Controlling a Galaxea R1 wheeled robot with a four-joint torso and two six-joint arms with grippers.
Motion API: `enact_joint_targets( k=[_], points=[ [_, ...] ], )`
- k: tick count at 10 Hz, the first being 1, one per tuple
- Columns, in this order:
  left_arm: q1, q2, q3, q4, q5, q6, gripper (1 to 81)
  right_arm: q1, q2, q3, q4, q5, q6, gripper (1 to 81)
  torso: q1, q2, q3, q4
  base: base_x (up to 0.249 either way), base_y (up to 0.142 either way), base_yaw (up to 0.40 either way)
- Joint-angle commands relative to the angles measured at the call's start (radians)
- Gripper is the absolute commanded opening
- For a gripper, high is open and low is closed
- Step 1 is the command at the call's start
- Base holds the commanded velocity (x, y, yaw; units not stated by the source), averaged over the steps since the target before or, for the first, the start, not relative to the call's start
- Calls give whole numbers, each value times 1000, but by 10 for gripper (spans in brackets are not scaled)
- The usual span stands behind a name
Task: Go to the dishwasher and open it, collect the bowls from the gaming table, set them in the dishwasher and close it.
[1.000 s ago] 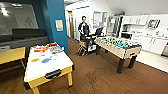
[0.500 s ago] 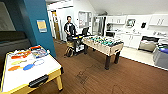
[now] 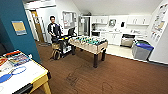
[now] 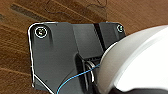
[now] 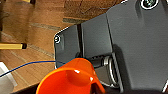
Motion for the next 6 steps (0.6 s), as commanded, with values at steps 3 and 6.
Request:
enact_joint_targets(
  k=[3,6],
  points=[
    [-52,-21,26,8,8,1,10,45,-3,6,-19,-25,-4,10,0,0,0,0,0,0,-392],
    [-52,-25,26,8,-13,0,10,43,-3,6,-19,-25,-4,10,0,0,0,0,0,0,-392]
  ],
)
